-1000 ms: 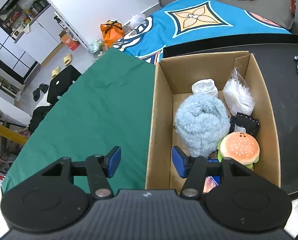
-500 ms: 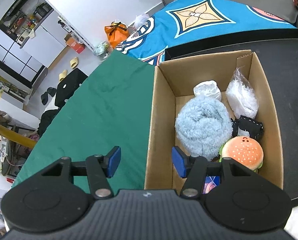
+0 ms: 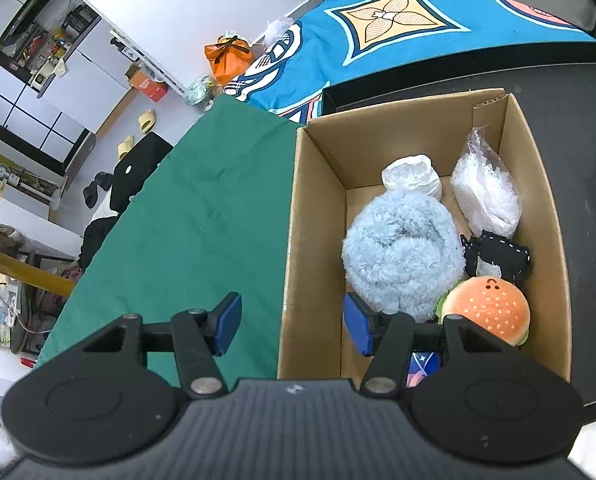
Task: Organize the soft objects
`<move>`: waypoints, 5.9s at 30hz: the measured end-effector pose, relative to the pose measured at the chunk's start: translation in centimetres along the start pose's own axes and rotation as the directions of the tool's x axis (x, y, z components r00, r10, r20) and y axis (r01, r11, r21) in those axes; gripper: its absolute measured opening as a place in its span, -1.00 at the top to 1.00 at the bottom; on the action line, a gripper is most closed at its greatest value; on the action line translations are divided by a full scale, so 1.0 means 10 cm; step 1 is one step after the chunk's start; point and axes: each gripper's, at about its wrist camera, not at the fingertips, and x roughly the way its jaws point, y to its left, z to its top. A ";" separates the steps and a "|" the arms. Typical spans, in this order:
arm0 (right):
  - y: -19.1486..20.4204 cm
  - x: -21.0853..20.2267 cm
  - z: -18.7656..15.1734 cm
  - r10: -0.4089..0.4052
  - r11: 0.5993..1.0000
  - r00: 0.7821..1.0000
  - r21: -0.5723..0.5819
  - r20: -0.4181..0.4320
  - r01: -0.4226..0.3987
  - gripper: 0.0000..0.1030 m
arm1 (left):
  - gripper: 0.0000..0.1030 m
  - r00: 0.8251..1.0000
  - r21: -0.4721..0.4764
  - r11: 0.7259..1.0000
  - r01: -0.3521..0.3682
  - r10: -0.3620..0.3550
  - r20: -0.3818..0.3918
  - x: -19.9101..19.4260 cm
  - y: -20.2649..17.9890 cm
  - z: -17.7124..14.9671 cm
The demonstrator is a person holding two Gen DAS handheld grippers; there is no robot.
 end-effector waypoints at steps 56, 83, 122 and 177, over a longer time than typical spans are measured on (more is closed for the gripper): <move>1.01 -1.36 0.28 0.027 0.995 0.999 -0.096 0.027 -0.024 0.63 | 0.00 0.977 -0.129 0.971 0.201 -0.189 0.103 -0.06 0.50 -0.28; 2.17 -1.41 0.39 0.216 0.960 0.975 -0.172 -0.053 -0.222 0.62 | 0.75 0.947 -0.103 0.945 0.310 -0.316 -0.054 0.27 0.54 -0.40; 1.72 -1.55 0.30 0.261 0.965 0.962 0.018 -0.081 -0.260 -0.29 | 0.53 0.933 -0.153 0.920 0.360 -0.357 0.044 0.07 0.76 -0.39; 0.82 -3.28 -0.14 -0.055 0.959 0.997 0.280 0.050 0.039 -1.00 | -0.99 0.817 -0.206 0.844 0.495 -0.371 0.442 -2.22 0.92 -1.26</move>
